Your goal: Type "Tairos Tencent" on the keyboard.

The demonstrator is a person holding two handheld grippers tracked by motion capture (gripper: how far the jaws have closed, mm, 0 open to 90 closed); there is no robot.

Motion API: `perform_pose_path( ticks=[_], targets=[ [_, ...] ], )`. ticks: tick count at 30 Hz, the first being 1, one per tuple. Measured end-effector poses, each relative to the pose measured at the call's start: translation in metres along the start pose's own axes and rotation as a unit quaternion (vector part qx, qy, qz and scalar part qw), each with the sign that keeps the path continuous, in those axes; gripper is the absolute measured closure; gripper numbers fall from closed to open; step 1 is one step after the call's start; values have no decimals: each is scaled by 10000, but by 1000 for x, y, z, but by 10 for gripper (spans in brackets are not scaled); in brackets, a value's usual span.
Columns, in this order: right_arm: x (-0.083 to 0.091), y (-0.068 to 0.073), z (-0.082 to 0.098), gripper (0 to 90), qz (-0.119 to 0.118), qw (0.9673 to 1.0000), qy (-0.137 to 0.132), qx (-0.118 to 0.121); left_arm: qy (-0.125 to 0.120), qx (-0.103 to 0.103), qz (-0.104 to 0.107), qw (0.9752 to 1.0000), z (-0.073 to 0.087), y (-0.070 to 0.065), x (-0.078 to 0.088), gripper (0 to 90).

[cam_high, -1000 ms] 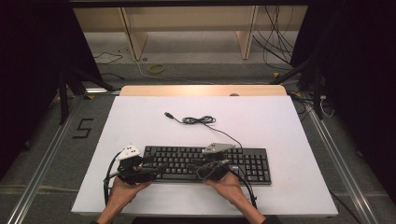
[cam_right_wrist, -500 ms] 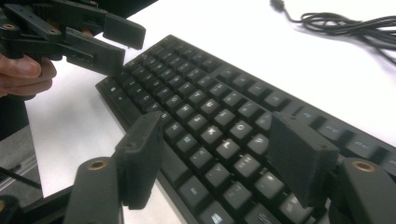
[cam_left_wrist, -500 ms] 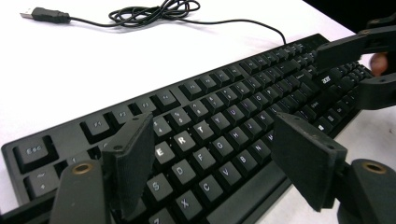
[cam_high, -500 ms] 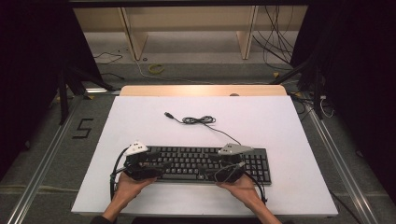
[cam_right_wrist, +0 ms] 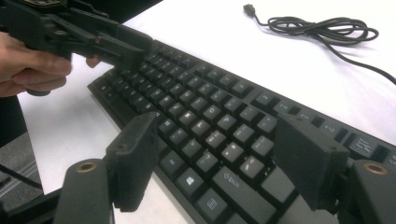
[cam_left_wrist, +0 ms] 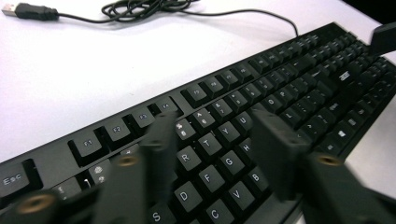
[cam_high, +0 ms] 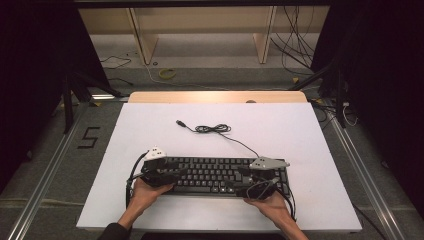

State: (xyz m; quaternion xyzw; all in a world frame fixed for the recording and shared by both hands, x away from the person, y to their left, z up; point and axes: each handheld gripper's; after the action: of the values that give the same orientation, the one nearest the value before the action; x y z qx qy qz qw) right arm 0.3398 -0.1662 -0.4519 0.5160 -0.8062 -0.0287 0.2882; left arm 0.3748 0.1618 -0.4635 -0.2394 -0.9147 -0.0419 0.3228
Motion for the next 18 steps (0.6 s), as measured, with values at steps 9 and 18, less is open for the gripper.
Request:
perform_pose_path(
  ticks=[9, 18],
  targets=[
    [11, 2, 5, 304, 65, 9999, -111, 22, 316, -210, -93, 9992, -4, -8, -15, 785],
    [18, 2, 9, 303, 102, 9999, -139, 5, 423, -253, -111, 9987, -2, -7, -21, 887]
  ],
)
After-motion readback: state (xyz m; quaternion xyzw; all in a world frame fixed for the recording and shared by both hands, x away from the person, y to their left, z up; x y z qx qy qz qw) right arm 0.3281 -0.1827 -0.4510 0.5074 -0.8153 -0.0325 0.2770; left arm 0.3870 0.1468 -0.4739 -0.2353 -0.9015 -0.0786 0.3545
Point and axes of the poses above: each handheld gripper's, and its own axes: x roughly backward along the jaws, z roughly out of its underside, y roughly to its left, and after that the axes turned 15 degrees about -z, right-handed
